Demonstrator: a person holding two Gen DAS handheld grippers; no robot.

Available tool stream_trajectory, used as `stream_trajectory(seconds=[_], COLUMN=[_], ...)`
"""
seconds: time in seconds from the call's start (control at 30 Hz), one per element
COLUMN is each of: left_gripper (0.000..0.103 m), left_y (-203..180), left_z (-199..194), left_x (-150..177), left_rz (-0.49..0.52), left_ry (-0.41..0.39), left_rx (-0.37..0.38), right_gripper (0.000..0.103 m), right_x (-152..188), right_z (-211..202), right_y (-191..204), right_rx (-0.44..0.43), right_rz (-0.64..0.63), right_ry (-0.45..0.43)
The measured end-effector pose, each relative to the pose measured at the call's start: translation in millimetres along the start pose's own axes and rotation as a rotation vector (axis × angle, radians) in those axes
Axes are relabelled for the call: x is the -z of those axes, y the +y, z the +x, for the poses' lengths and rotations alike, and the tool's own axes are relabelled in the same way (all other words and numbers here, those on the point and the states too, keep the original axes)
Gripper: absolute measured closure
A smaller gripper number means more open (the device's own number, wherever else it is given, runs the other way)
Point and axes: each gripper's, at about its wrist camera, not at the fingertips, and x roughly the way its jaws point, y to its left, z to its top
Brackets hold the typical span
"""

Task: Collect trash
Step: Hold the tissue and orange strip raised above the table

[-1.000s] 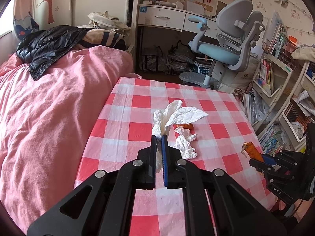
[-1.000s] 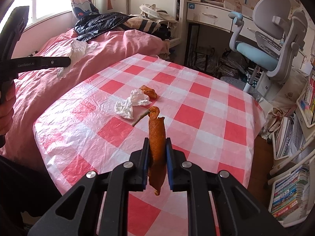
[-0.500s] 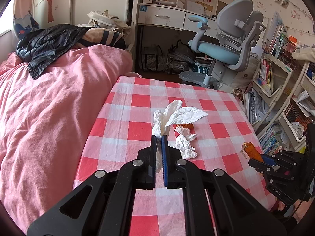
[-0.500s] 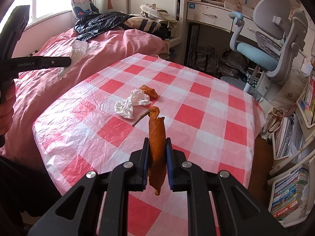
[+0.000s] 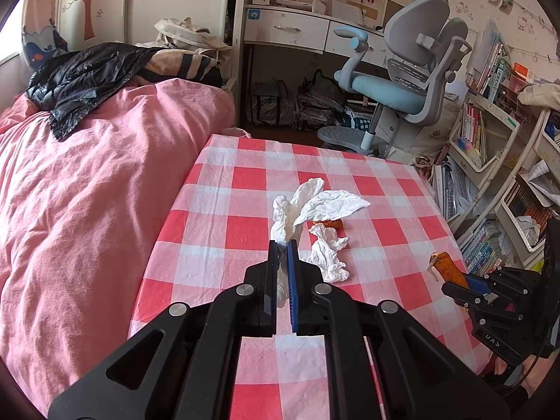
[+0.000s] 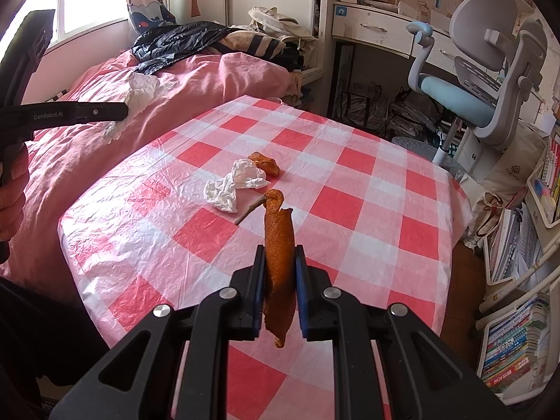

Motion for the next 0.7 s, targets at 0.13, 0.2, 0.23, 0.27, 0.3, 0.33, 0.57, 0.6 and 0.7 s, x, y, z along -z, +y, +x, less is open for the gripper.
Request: stream_trajectory(seconds=[0.13, 0.2, 0.23, 0.27, 0.3, 0.33, 0.57, 0.6, 0.7], left_gripper=[0.097, 0.097, 0.097, 0.097, 0.097, 0.097, 0.097, 0.097, 0.097], left_y=[0, -1, 0, 0, 0, -1, -6, -7, -12], left_z=[0, 0, 0, 0, 0, 1, 2, 2, 3], left_x=[1, 1, 0, 1, 0, 1, 7, 8, 9], left_rz=[0.001, 0.002, 0.001, 0.001, 0.001, 0.002, 0.008, 0.010, 0.013], left_ry=[0.000, 0.000, 0.000, 0.000, 0.000, 0.001, 0.003, 0.003, 0.006], left_rx=[0.000, -0.001, -0.001, -0.001, -0.001, -0.001, 0.008, 0.012, 0.031], right_gripper=[0.087, 0.087, 0.087, 0.087, 0.087, 0.087, 0.087, 0.087, 0.087], right_x=[0, 0, 0, 0, 0, 0, -2, -2, -3], right_z=[0, 0, 0, 0, 0, 0, -1, -1, -4], right_y=[-1, 0, 0, -1, 0, 0, -2, -2, -5], right_rx=[-0.001, -0.001, -0.001, -0.001, -0.001, 0.000, 0.002, 0.003, 0.004], right_rz=[0.001, 0.000, 0.000, 0.000, 0.001, 0.001, 0.006, 0.007, 0.015], right_ry=[-0.001, -0.001, -0.001, -0.002, -0.001, -0.001, -0.006, -0.007, -0.016])
